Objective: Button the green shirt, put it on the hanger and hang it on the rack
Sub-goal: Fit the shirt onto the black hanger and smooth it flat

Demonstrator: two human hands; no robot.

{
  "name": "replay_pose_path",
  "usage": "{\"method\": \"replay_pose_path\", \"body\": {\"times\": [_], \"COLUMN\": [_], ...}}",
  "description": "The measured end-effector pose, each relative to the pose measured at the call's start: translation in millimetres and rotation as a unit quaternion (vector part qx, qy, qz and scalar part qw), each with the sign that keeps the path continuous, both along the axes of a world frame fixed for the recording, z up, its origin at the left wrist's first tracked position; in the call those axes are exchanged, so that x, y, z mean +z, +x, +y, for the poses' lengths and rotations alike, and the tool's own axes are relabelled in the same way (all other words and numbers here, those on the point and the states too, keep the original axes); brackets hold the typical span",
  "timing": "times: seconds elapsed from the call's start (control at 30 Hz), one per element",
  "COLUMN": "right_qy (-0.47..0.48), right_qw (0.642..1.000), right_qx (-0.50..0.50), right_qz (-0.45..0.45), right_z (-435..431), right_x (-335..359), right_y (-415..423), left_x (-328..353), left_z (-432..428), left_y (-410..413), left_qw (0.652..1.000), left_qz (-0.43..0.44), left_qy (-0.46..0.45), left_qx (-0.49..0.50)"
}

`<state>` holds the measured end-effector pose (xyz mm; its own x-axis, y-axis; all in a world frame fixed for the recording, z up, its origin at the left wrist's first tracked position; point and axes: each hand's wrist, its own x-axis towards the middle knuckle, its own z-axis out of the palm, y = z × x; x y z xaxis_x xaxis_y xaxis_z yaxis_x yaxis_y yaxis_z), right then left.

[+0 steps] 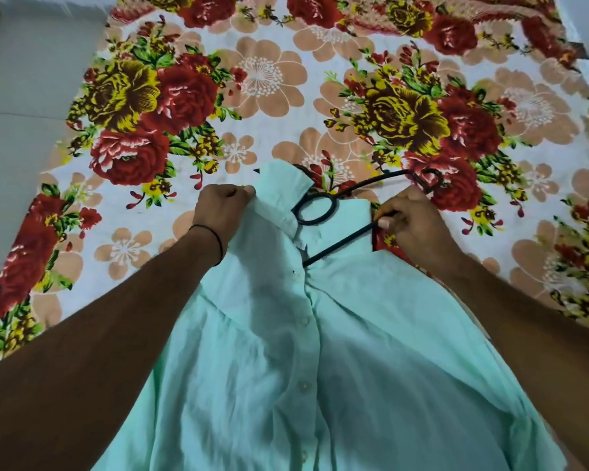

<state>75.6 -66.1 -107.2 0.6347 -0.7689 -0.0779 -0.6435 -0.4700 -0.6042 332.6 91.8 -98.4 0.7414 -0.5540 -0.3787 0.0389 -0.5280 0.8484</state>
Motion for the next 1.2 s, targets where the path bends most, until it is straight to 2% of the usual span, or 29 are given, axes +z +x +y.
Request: {"method": "replay_pose_path", "body": {"times": [0.07, 0.13, 0.23, 0.37, 0.43, 0.5, 0.57, 0.63, 0.7, 0.77, 0.83, 0.87, 0.93, 1.03, 1.1, 1.2], "right_qy": [0.038, 0.055, 0.04, 0.043, 0.015, -0.039, -0.062, -0.043, -0.04, -0.034, 0.029, 0.081, 0.152, 0.158, 0.103, 0.063], "right_qw": [0.998, 0.996, 0.995, 0.998, 0.998, 0.99, 0.984, 0.99, 0.989, 0.992, 0.984, 0.972, 0.954, 0.953, 0.962, 0.979], "right_qx": [0.013, 0.027, 0.017, 0.02, -0.024, -0.118, -0.163, -0.113, -0.063, -0.087, -0.175, -0.216, -0.254, -0.257, -0.248, -0.186], "right_qz": [-0.04, -0.066, -0.086, -0.047, -0.051, -0.067, -0.032, 0.073, 0.129, 0.079, -0.007, -0.036, -0.047, -0.042, -0.047, -0.046], "right_z": [8, 22, 42, 62, 72, 88, 106, 120, 122, 114, 102, 96, 86, 82, 84, 85], "right_x": [5, 2, -7, -17, -14, -10, -6, -9, -13, -14, -13, -12, -12, -11, -11, -12], "right_y": [8, 16, 21, 22, 21, 23, 26, 29, 27, 22, 16, 12, 6, 3, 7, 15], "left_x": [9, 15, 12, -10, -17, -13, -9, -9, -6, 2, 9, 11, 14, 16, 17, 13], "left_z": [-11, -23, -23, -6, -2, -4, -9, -16, -20, -22, -23, -24, -29, -44, -55, -62], "left_y": [-3, -5, -8, -10, -15, -21, -24, -25, -30, -38, -48, -51, -55, -67, -78, -90], "left_qw": [0.996, 0.991, 0.993, 0.998, 0.997, 0.995, 0.994, 0.995, 0.99, 0.963, 0.913, 0.892, 0.852, 0.792, 0.782, 0.742], "left_qz": [0.073, 0.11, 0.088, 0.011, 0.009, 0.019, 0.024, 0.024, -0.031, -0.186, -0.345, -0.382, -0.418, -0.446, -0.394, -0.352], "left_qy": [-0.016, -0.016, 0.007, 0.061, 0.081, 0.088, 0.089, 0.085, 0.117, 0.173, 0.155, 0.128, 0.081, 0.04, 0.087, 0.191], "left_qx": [0.047, 0.075, 0.079, 0.012, -0.013, -0.039, -0.056, -0.055, -0.066, -0.092, -0.151, -0.204, -0.305, -0.415, -0.475, -0.537]}}
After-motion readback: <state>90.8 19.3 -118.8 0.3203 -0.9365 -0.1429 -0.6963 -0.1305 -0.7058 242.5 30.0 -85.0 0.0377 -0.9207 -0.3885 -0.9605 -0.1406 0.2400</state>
